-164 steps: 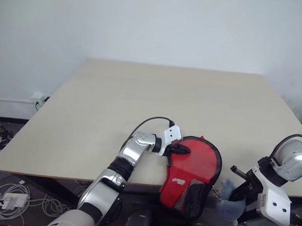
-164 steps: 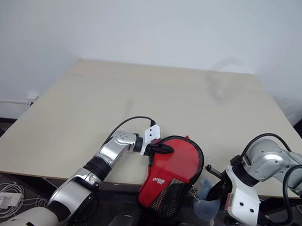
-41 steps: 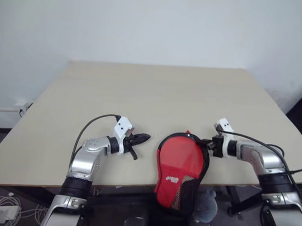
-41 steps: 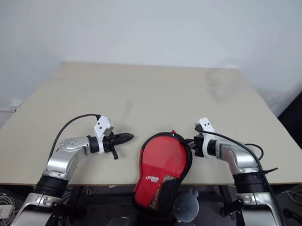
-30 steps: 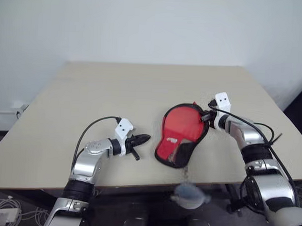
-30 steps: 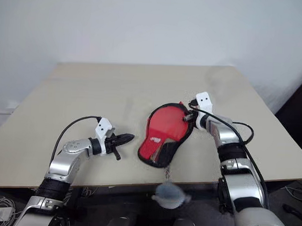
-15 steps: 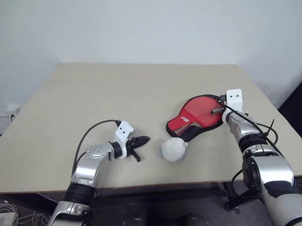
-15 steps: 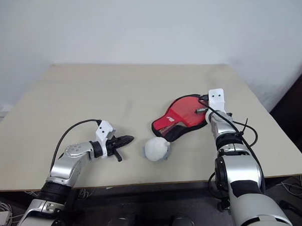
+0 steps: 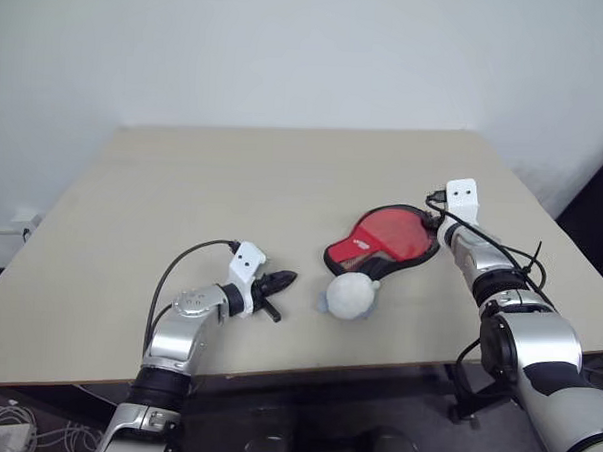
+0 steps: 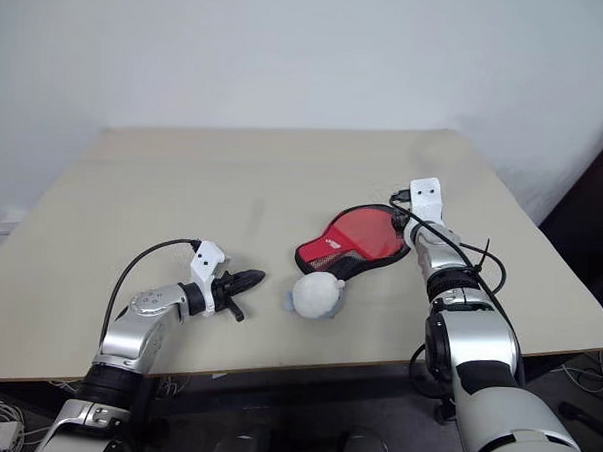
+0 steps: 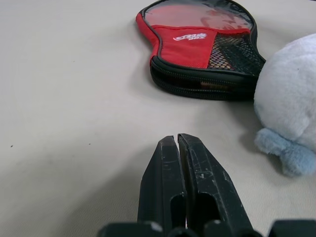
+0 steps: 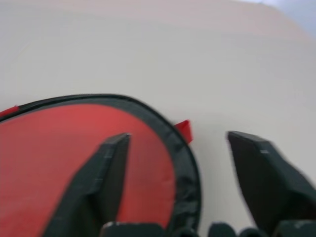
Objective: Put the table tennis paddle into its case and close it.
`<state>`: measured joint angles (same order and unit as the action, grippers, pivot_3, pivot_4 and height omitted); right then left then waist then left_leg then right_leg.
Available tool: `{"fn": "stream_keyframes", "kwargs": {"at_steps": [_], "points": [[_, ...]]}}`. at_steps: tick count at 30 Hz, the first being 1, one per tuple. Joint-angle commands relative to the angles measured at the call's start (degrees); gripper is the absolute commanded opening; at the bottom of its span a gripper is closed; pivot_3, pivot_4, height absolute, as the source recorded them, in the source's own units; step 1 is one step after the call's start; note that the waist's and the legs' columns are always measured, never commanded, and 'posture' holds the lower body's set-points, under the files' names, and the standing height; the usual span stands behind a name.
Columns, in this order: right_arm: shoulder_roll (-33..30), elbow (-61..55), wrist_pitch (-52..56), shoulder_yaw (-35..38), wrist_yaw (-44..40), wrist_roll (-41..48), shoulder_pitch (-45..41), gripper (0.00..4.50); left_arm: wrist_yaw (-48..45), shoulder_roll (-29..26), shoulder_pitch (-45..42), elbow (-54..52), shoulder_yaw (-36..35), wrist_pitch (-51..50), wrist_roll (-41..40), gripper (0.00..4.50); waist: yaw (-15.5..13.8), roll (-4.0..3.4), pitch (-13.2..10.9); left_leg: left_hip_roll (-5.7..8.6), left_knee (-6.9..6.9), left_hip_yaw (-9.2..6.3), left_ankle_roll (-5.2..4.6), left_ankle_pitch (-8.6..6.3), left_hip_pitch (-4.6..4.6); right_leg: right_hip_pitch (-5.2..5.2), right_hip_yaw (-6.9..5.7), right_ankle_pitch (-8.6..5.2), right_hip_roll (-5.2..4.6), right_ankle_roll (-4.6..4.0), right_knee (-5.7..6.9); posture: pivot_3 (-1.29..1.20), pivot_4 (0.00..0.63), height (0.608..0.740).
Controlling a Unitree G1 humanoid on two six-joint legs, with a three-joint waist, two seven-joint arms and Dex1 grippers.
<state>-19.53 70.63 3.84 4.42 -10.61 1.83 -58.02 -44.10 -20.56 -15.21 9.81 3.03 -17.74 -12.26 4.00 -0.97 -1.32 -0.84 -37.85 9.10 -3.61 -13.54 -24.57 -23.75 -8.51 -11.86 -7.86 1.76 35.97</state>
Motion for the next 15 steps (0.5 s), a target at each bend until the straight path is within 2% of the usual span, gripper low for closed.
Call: {"fn": "stream_keyframes", "kwargs": {"at_steps": [1,4,9,11,15], "points": [[-2.6,-7.3,-1.0,1.6,-5.7,1.7,-1.5,4.47,0.8,-1.6,-0.9,-1.7,-2.8,0.8,-1.0,0.0,0.1,-0.01,0.0,0.0,0.0,0.0,0.0,0.0,0.0,-0.01,0.0,0.0,0.0,0.0,0.0,0.0,0.0,0.706],[-3.4,-19.3,7.2,1.2,-22.9,7.6,3.1,4.47,1.1,-3.0,0.4,-3.7,-5.5,-0.1,-2.7,0.0,0.2,-0.01,0.0,-0.05,0.0,-0.02,-0.01,0.0,0.0,-0.04,0.02,0.0,0.03,0.0,0.0,0.0,0.0,0.706],[-7.8,-45.8,21.1,-3.4,-41.8,15.1,17.8,4.47,1.1,-4.7,3.6,-6.0,-8.4,-1.0,-4.5,0.0,-0.4,0.01,0.0,-0.09,-0.09,-0.2,-0.17,-0.02,0.03,0.06,-0.12,-0.01,0.01,-0.01,-0.02,0.0,0.0,0.706],[-10.0,-53.2,24.1,-4.3,-46.0,17.1,22.6,4.47,1.1,-5.2,4.8,-7.6,-9.5,-1.8,-5.6,0.0,-1.1,-0.02,0.0,-0.09,-0.21,-0.24,-0.44,-0.14,0.01,0.05,-0.11,-0.01,-0.04,-0.02,0.0,0.0,0.0,0.706],[-11.7,-60.0,29.3,-3.3,-47.1,19.9,27.1,4.47,1.2,-6.4,7.1,-9.1,-10.7,-3.3,-6.6,0.0,-1.5,-0.05,0.0,-0.07,-0.42,-0.21,-0.73,-0.29,-0.04,-0.11,-0.11,0.11,-0.15,-0.22,0.03,0.0,0.0,0.706]]}}
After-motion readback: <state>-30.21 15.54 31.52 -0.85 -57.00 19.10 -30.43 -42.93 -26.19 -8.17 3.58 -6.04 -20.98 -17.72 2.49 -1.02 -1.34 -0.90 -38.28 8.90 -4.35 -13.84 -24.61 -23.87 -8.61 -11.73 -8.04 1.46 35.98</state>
